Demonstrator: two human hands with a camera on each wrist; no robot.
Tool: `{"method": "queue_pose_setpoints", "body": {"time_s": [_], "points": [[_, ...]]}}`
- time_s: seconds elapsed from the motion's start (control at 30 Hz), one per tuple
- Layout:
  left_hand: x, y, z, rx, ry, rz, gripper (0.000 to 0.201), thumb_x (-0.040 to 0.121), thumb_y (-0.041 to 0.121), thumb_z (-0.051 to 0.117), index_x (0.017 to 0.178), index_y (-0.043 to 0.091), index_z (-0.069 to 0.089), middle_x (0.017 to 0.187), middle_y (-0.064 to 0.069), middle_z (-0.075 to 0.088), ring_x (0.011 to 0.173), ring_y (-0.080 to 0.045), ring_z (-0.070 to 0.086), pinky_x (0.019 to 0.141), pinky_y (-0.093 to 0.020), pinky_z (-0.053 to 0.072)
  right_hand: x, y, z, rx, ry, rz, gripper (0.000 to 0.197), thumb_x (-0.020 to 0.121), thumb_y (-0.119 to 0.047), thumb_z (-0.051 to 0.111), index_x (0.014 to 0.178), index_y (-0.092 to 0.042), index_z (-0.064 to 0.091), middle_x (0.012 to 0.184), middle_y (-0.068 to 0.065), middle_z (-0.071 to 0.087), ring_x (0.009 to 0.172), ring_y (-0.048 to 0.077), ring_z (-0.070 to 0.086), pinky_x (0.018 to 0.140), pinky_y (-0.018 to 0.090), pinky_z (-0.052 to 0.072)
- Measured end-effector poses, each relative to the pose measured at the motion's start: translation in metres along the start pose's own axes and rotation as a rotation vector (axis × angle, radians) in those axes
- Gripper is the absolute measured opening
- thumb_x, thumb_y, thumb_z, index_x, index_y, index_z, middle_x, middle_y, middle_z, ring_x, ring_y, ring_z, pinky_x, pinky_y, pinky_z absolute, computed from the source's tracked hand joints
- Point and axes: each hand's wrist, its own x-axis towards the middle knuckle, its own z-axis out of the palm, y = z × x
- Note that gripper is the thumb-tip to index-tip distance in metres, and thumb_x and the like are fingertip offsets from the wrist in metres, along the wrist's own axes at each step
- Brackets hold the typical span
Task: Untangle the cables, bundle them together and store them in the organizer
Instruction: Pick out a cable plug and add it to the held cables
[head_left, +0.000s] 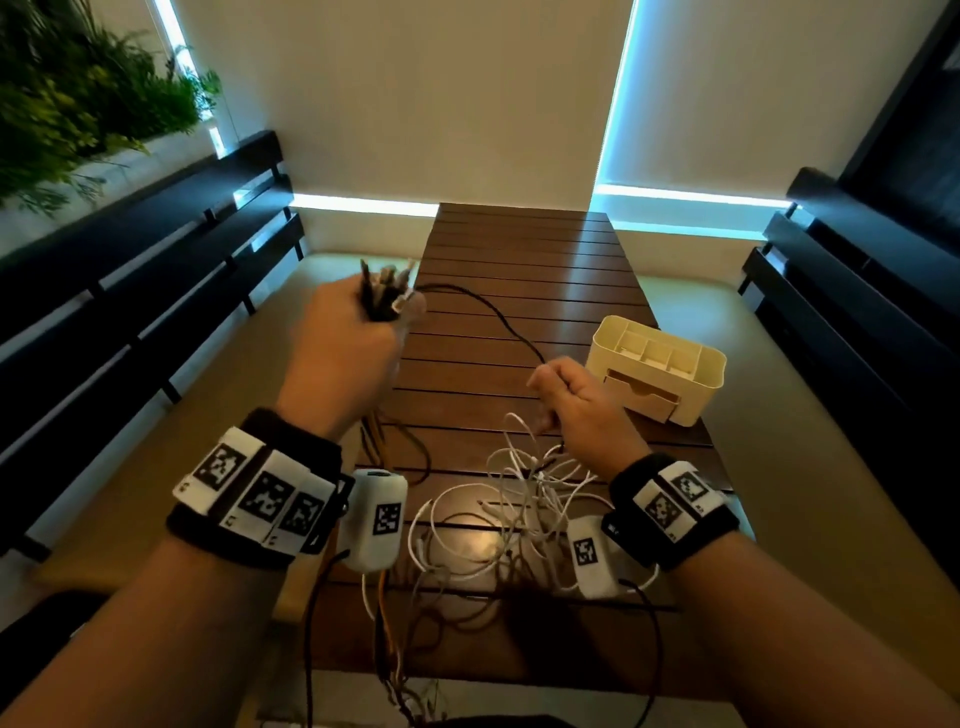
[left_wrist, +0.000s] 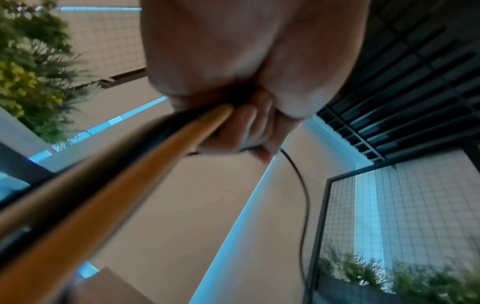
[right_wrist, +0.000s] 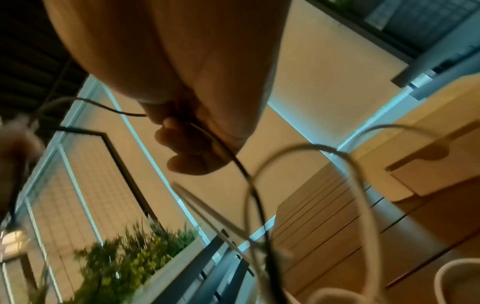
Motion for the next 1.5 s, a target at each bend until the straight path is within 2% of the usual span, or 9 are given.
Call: {"method": "queue_pose_setpoints", "body": {"time_s": [0.17,0.3,0.4,0.53,0.67,0.77,1.07,1.3,1.5], "points": [[-0.008,-0.025,0.004,0.309,-0.359,-0.116,0.022,0.096,0.024,0.064,0.075,0.019,0.062,0.061,-0.001,0.052,0.054,-0.014,0.044,0.052,-0.028,0.033,0.018,-0.013,-0.019,-0.069,0.250,-0.074,0.019,0.100,-0.039,0.051,0.096,-0.028,0.066,0.066,-0.014,0.055,0.059,0.005,0.049,0.057,0.020,0.041],[-0.013,-0.021,0.007,0.195,-0.244,-0.071,0.015,0.096,0.025,0.062,0.096,0.012,0.070,0.080,-0.018,0.065,0.066,-0.027,0.055,0.060,-0.029,0.040,0.021,-0.019,-0.027,-0.255,0.261,-0.199,0.014,0.100,-0.032,0.055,0.098,-0.025,0.067,0.084,-0.010,0.063,0.078,0.000,0.056,0.062,0.011,0.039],[-0.014,-0.012,0.011,0.147,-0.195,0.027,0.012,0.097,0.022,0.062,0.101,0.013,0.069,0.082,-0.008,0.066,0.077,-0.024,0.060,0.062,-0.021,0.040,0.019,-0.024,-0.018,-0.292,0.199,-0.271,0.007,0.099,-0.028,0.057,0.096,-0.026,0.063,0.079,-0.016,0.057,0.074,-0.008,0.053,0.061,0.004,0.036],[-0.018,-0.011,0.020,0.160,-0.291,0.061,0.003,0.097,0.019,0.062,0.099,0.020,0.063,0.078,0.008,0.060,0.069,-0.007,0.052,0.057,-0.007,0.039,0.003,-0.037,-0.006,-0.228,0.134,-0.305,0.012,0.099,-0.029,0.057,0.097,-0.023,0.067,0.079,-0.014,0.061,0.075,0.000,0.057,0.063,0.013,0.048],[-0.021,-0.022,0.027,0.214,-0.361,0.039,0.012,0.095,0.020,0.063,0.091,0.010,0.066,0.076,-0.004,0.062,0.068,-0.020,0.055,0.064,-0.034,0.045,-0.022,-0.046,-0.007,-0.176,0.046,-0.258,0.015,0.100,-0.029,0.054,0.096,-0.028,0.069,0.075,-0.015,0.065,0.073,0.002,0.057,0.062,0.010,0.043],[-0.024,-0.023,0.029,0.270,-0.411,0.015,0.026,0.095,0.020,0.064,0.071,0.021,0.056,0.063,0.003,0.051,0.056,-0.012,0.042,0.053,-0.029,0.031,-0.035,-0.040,-0.008,-0.196,-0.004,-0.196,0.016,0.100,-0.029,0.055,0.093,-0.030,0.069,0.068,-0.022,0.063,0.069,-0.003,0.058,0.061,0.007,0.041],[-0.034,-0.024,0.043,0.313,-0.559,-0.014,0.035,0.096,0.022,0.062,0.063,0.024,0.050,0.059,0.003,0.047,0.052,-0.011,0.039,0.052,-0.028,0.027,-0.060,-0.035,-0.003,-0.283,-0.052,-0.106,0.010,0.098,-0.034,0.055,0.095,-0.040,0.061,0.079,-0.009,0.065,0.073,0.008,0.062,0.068,0.025,0.054],[-0.045,-0.045,0.032,0.109,-0.594,-0.048,0.028,0.096,0.030,0.062,0.088,0.003,0.065,0.057,0.003,0.044,0.044,-0.005,0.035,0.056,-0.030,0.035,-0.092,-0.036,0.008,-0.298,-0.004,-0.001,0.014,0.096,-0.034,0.061,0.088,-0.030,0.072,0.075,-0.008,0.066,0.068,0.005,0.060,0.058,0.015,0.045],[-0.042,-0.057,0.004,-0.200,-0.498,-0.164,0.022,0.098,0.025,0.058,0.106,0.007,0.068,0.048,0.010,0.034,0.041,-0.009,0.032,0.045,-0.026,0.035,-0.121,-0.033,0.010,-0.410,-0.273,0.353,0.029,0.095,-0.042,0.058,0.085,-0.022,0.076,0.059,-0.011,0.064,0.051,0.000,0.055,0.050,0.013,0.042]]}}
